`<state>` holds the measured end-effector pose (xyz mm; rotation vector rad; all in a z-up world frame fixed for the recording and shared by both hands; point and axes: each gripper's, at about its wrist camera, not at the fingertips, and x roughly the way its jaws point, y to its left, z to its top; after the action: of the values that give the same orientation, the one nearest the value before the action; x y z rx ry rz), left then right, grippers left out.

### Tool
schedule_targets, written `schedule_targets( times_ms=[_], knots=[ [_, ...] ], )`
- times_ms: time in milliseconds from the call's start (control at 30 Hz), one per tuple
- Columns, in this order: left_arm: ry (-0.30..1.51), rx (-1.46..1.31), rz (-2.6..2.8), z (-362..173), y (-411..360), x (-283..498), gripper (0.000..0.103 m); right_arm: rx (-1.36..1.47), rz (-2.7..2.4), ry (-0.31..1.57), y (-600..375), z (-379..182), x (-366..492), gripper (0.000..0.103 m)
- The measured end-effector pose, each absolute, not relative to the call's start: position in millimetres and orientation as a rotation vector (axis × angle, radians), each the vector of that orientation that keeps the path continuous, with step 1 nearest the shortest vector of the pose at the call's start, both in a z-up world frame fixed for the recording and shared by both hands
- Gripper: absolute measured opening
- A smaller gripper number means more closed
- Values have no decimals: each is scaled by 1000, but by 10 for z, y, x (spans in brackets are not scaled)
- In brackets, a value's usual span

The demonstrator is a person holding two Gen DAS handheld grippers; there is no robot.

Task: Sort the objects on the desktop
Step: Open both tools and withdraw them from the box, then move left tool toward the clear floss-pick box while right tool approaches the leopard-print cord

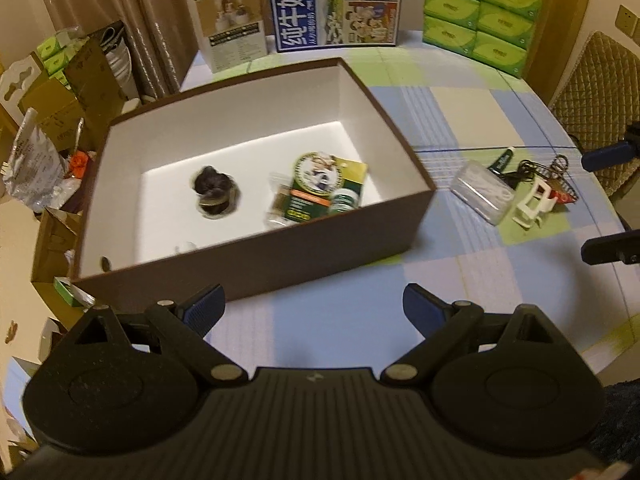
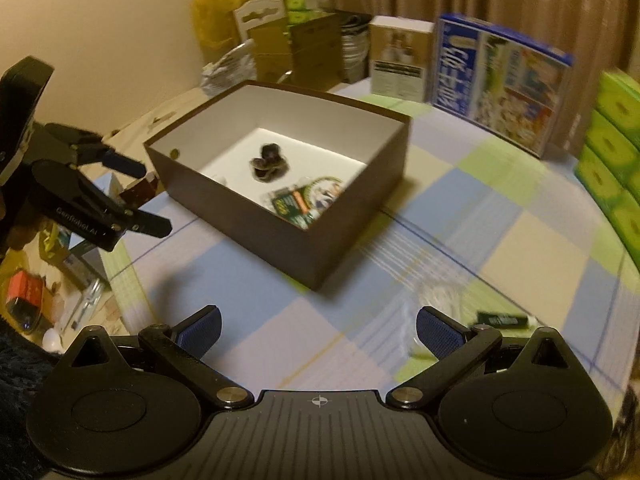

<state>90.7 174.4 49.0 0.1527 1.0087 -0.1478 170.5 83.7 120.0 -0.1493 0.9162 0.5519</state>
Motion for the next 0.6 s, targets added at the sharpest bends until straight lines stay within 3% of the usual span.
schedule_targets(
  times_ms=[600],
  knots=[
    [1050, 166, -249, 131, 844, 892, 94, -54, 310, 981, -123, 855, 1294, 101]
  ],
)
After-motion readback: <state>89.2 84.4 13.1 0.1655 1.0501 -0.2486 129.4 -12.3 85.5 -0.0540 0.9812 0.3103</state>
